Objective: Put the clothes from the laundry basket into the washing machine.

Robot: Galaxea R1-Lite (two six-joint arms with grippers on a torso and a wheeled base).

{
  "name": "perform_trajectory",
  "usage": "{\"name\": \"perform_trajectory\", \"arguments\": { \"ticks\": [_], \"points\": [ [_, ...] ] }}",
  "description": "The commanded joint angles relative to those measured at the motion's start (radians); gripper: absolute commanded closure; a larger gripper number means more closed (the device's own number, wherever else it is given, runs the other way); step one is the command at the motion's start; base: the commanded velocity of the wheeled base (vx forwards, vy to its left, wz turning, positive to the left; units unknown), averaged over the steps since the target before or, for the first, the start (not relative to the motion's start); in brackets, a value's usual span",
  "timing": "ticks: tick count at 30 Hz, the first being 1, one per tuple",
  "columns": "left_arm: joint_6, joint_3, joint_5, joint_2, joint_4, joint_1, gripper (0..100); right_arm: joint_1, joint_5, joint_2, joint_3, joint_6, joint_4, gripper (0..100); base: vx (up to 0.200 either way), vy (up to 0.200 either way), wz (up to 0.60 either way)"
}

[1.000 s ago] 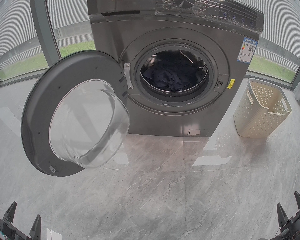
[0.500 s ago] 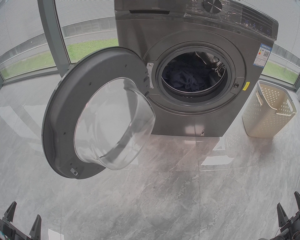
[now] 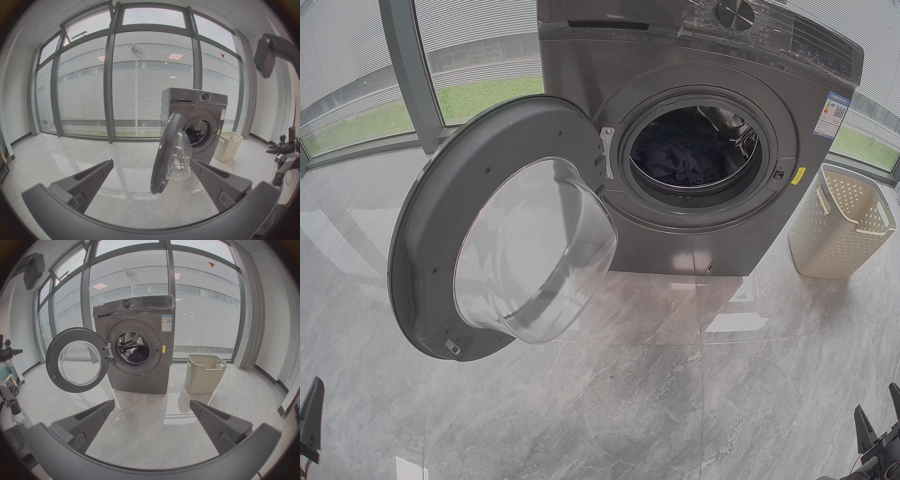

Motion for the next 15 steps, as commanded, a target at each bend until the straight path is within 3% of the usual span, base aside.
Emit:
{"name": "perform_trajectory", "arguments": {
  "ticks": [1, 6, 10, 15],
  "points": [
    [-0.053, -0.062, -0.046, 0.385, -0.120, -0.105, 0, 0.000, -0.007, -0.005, 0.018, -0.001, 0.001, 0, 0.000, 0.000, 0.00],
    [-0.097, -0.064, -0.054, 0.587, -0.296, -0.109, 0, 0.000, -0.008, -0.005, 0.018, 0.001, 0.000, 0, 0.000, 0.000, 0.00],
    [-0.099, -0.078, -0.121, 0.696, -0.376, -0.106, 0, 0.000, -0.008, -0.005, 0.018, 0.001, 0.000, 0, 0.000, 0.000, 0.00],
    [-0.094, -0.114, -0.146, 0.794, -0.436, -0.108, 0, 0.000, -0.012, -0.005, 0.018, 0.004, 0.000, 0, 0.000, 0.000, 0.00]
  ]
}}
